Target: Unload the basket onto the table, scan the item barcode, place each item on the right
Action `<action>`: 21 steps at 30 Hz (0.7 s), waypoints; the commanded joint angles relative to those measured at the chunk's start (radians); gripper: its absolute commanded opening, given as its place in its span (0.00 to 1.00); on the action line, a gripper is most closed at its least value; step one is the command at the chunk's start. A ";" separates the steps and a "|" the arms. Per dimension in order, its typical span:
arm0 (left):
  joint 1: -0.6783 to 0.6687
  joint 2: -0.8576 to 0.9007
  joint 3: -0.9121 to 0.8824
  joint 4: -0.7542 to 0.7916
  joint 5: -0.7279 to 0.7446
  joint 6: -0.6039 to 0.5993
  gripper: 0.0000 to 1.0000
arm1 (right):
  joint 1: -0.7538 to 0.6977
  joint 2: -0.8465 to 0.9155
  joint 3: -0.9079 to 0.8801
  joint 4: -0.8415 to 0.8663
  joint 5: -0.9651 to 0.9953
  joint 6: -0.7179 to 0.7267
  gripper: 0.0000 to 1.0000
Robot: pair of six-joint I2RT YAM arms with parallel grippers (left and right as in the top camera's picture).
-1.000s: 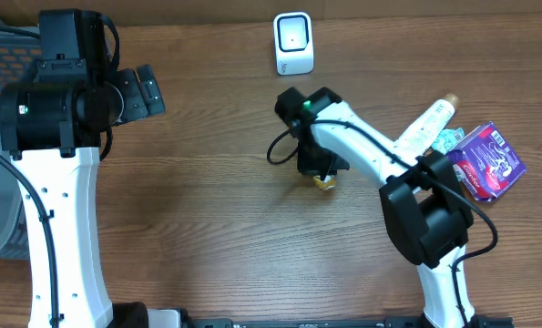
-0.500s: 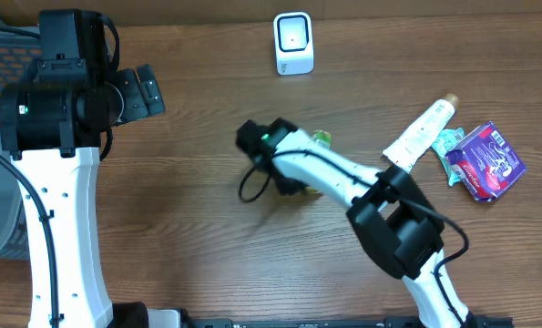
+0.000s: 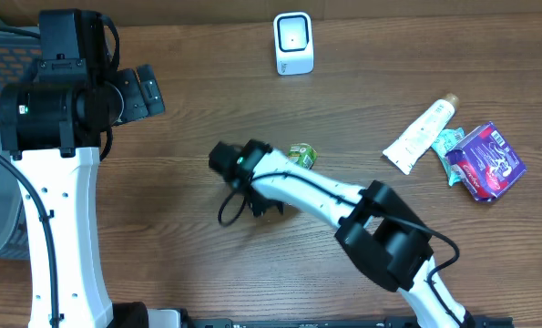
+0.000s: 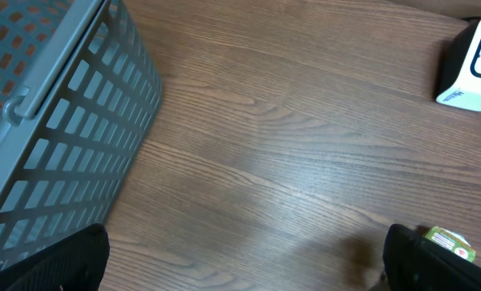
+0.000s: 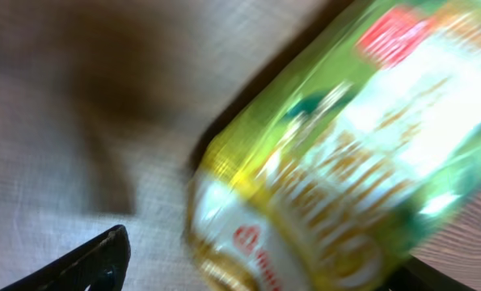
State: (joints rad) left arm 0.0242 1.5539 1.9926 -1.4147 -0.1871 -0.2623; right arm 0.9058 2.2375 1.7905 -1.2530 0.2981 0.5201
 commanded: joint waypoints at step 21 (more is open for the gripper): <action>0.000 -0.017 0.020 0.000 0.004 -0.014 0.99 | -0.454 -0.399 -0.531 0.465 -0.913 0.150 0.81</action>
State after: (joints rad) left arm 0.0242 1.5539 1.9926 -1.4151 -0.1871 -0.2623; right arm 0.4759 1.8763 1.3632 -0.8387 -0.4103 0.6750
